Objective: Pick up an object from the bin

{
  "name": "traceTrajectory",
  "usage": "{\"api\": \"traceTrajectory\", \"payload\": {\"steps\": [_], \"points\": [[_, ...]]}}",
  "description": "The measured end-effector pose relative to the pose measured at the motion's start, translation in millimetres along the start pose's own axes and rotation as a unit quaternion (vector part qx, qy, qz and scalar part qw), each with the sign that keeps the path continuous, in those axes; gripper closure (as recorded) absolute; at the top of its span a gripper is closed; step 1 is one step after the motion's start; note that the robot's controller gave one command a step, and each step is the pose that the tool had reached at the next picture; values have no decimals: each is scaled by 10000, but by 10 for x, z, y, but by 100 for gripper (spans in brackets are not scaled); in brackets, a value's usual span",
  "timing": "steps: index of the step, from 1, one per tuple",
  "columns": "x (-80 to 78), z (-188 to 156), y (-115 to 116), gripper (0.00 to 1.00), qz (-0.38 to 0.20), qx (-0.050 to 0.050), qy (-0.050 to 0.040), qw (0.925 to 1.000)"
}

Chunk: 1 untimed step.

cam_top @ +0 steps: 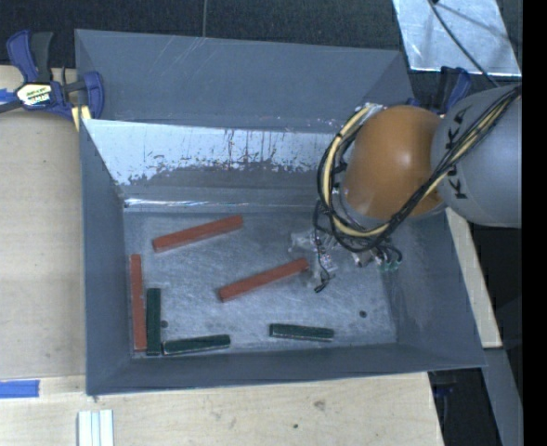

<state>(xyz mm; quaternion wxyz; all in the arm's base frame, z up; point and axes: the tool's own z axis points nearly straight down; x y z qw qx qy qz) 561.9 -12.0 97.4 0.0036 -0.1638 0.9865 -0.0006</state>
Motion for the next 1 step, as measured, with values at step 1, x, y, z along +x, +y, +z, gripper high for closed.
{"api": "traceTrajectory", "payload": {"steps": [1], "points": [[-100, -1317, 177, 100, -171, 7, -25, 9999]]}}
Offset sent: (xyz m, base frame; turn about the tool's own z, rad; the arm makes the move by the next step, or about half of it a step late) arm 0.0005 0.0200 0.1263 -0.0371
